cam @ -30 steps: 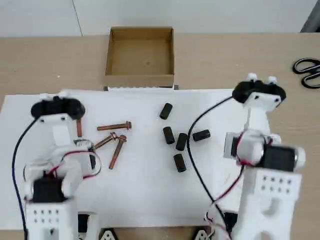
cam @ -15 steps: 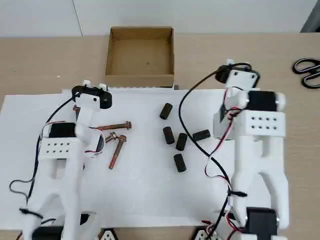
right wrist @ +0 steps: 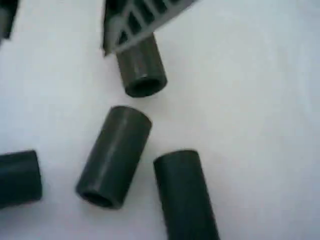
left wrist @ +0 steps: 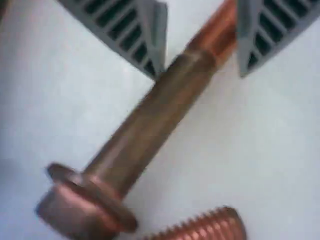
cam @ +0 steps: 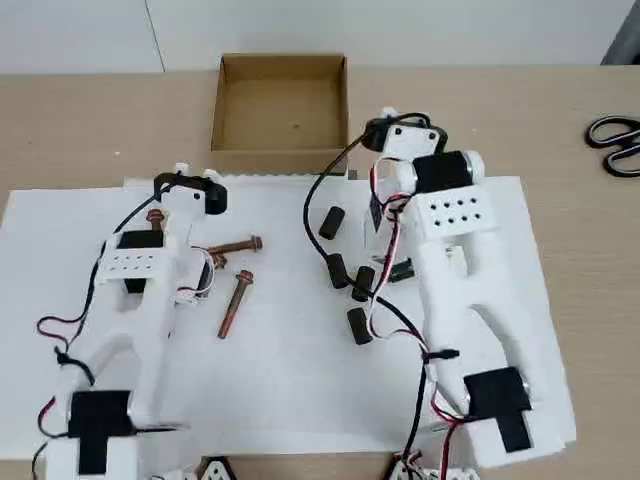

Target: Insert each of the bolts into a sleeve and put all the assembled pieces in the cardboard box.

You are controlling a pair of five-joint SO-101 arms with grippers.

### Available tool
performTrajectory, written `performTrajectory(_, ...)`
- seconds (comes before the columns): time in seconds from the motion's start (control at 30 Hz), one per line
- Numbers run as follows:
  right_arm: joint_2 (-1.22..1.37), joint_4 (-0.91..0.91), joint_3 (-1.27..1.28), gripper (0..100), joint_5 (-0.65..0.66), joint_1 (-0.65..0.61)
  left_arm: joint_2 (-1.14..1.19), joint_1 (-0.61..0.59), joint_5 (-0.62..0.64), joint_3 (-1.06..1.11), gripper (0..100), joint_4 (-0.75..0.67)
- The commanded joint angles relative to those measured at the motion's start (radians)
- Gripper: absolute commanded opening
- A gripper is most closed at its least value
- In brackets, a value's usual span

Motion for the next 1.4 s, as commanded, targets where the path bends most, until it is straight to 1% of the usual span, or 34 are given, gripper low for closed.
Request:
performTrajectory(0.0,0.025,-0.005,-0.052,13.5,-0.018,-0.042,0.054,0.012,-0.003,-0.010,9,-0.032)
performTrajectory(0.27,0.140,-0.065,-0.054,13.3,-0.021,-0.120,0.064,0.011,-0.002,-0.027,9,-0.028)
performTrajectory(0.63,0.275,-0.116,-0.051,13.4,-0.021,-0.122,0.058,0.011,-0.002,-0.019,9,-0.026)
performTrajectory(0.8,0.312,-0.117,-0.051,13.5,-0.021,-0.122,0.057,0.011,-0.003,-0.015,9,-0.028)
performTrajectory(1.1,0.378,-0.194,-0.051,13.3,-0.018,-0.122,0.057,0.011,-0.003,-0.015,9,-0.028)
performTrajectory(1.3,0.440,-0.205,-0.052,13.1,-0.017,-0.119,0.055,0.011,-0.003,-0.019,9,-0.028)
performTrajectory(1.37,0.456,-0.223,-0.052,9.9,-0.015,-0.119,0.055,0.011,-0.003,-0.031,9,-0.026)
